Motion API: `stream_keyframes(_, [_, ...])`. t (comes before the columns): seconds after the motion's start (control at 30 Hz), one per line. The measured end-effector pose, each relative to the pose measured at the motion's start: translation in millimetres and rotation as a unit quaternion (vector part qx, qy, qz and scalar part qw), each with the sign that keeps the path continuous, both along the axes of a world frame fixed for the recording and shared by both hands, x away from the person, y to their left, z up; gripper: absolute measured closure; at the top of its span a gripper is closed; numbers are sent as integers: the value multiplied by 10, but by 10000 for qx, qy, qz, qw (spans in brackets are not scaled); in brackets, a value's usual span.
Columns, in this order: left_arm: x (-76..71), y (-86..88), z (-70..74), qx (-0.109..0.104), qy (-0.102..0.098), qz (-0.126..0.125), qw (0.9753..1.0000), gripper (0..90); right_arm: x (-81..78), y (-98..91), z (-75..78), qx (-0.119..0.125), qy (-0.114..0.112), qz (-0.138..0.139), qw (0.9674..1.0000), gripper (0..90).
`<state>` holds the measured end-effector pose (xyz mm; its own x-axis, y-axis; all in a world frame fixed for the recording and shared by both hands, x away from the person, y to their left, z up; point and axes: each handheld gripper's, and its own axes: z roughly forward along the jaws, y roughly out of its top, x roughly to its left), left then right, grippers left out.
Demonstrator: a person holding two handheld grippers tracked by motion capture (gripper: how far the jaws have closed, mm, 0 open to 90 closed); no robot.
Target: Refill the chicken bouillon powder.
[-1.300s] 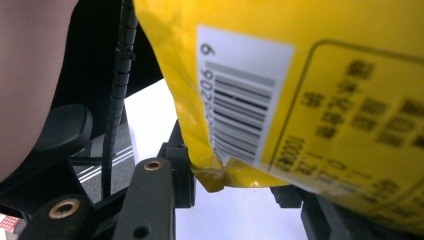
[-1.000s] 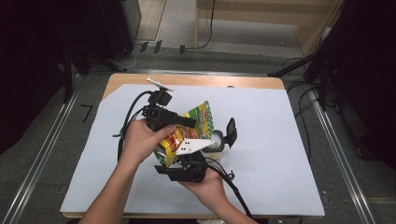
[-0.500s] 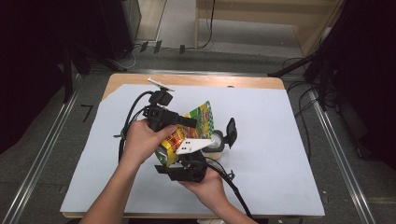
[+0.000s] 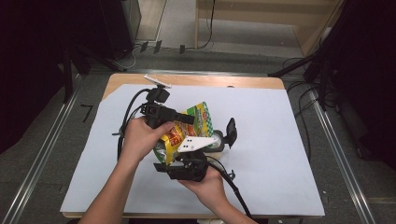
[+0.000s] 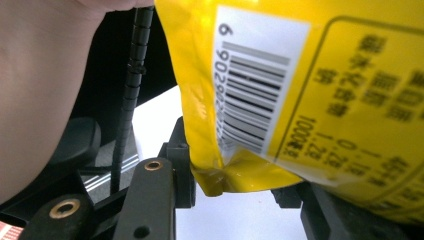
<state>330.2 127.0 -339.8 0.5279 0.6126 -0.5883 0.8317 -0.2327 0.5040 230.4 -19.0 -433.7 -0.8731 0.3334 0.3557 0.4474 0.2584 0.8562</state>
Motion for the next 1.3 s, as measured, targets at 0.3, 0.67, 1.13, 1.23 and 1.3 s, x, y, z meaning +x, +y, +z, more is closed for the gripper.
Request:
stream_keyframes(0.3, [82, -15, 45, -20, 109, -63, 9999, 731, 43, -2, 64, -40, -13, 12, 10000, 624])
stream_keyframes(0.67, [93, -14, 41, 18, 25, -94, 10000, 731, 75, 30, 52, -159, -121, 12, 9998, 622])
stream_keyframes(1.13, [57, -38, 19, 26, -98, -95, 9999, 728, 61, 5, 18, -209, -209, 20, 9996, 623])
stream_keyframes(1.23, [52, -32, 16, 25, -114, -94, 9999, 728, 63, 6, 16, -224, -234, 32, 9995, 623])
stream_keyframes(1.3, [52, -30, 12, 29, -119, -94, 9999, 727, 65, 6, 12, -230, -243, 36, 9994, 623])
